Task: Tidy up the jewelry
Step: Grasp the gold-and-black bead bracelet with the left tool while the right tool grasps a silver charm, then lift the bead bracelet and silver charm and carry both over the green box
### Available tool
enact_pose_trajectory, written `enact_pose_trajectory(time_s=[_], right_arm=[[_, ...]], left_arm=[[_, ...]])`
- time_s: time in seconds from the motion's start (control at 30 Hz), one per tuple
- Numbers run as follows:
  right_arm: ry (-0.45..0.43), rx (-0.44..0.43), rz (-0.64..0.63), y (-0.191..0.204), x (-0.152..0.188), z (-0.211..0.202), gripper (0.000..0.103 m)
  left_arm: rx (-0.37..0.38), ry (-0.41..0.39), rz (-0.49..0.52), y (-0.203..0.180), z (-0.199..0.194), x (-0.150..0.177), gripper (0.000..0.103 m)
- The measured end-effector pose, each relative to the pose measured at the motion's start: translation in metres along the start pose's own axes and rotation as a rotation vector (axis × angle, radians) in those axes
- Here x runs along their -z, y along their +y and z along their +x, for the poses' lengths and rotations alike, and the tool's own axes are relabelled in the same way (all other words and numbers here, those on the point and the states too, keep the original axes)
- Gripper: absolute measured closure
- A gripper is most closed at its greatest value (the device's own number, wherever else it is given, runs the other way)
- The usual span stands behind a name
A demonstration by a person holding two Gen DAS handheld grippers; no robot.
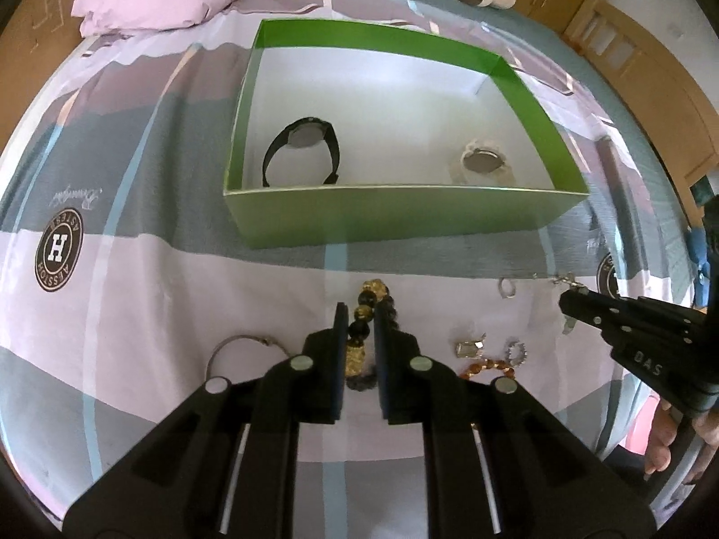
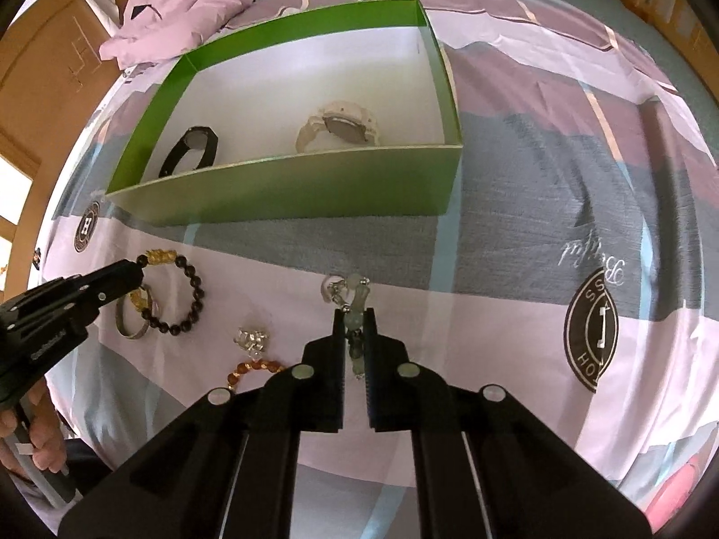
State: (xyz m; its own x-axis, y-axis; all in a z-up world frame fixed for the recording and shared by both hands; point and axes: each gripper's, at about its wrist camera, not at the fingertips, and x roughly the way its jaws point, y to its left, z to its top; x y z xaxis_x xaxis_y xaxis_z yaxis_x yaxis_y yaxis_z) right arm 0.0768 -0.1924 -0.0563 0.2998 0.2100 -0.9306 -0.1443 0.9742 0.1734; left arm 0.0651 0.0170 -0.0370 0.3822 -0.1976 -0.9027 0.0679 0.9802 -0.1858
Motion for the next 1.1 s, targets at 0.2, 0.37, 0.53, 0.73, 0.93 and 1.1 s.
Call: enact_pose_trajectory(time_s=[0.2,0.37,0.53,0.73,0.93,1.1], right_arm=[[-0.023,0.008,-0.010,0.007,-0.002,0.000,0.096],[-0.040,0.005,-0.021,0.009,-0.002,-0.003,0.096],[-0.052,-0.002,-0.018,0.008,-0.003,-0.006,0.096],[-0.154,-0.039,-0.030,0.012,-0.005,-0.029,0.096],[-0.261,-0.070,-0.055,0.018,-0.007,-0.049,0.096],[-0.226,-0.073,-0.059,0.019,-0.009,-0.040,0.096]], left_arm=[[-0.004,-0.015,0.008,-0.003,-0.002,-0.001,0.094],[0.002,-0.038,0.033,-0.010,-0.006,-0.001,0.094],[0.005,-0.047,0.027,-0.009,-0.009,-0.001,0.094],[0.012,-0.122,0.041,-0.013,-0.027,-0.002,0.094],[0.051,-0.268,0.067,-0.021,-0.060,-0.003,0.101],[0.045,-0.254,0.076,-0.021,-0.060,-0.004,0.101]])
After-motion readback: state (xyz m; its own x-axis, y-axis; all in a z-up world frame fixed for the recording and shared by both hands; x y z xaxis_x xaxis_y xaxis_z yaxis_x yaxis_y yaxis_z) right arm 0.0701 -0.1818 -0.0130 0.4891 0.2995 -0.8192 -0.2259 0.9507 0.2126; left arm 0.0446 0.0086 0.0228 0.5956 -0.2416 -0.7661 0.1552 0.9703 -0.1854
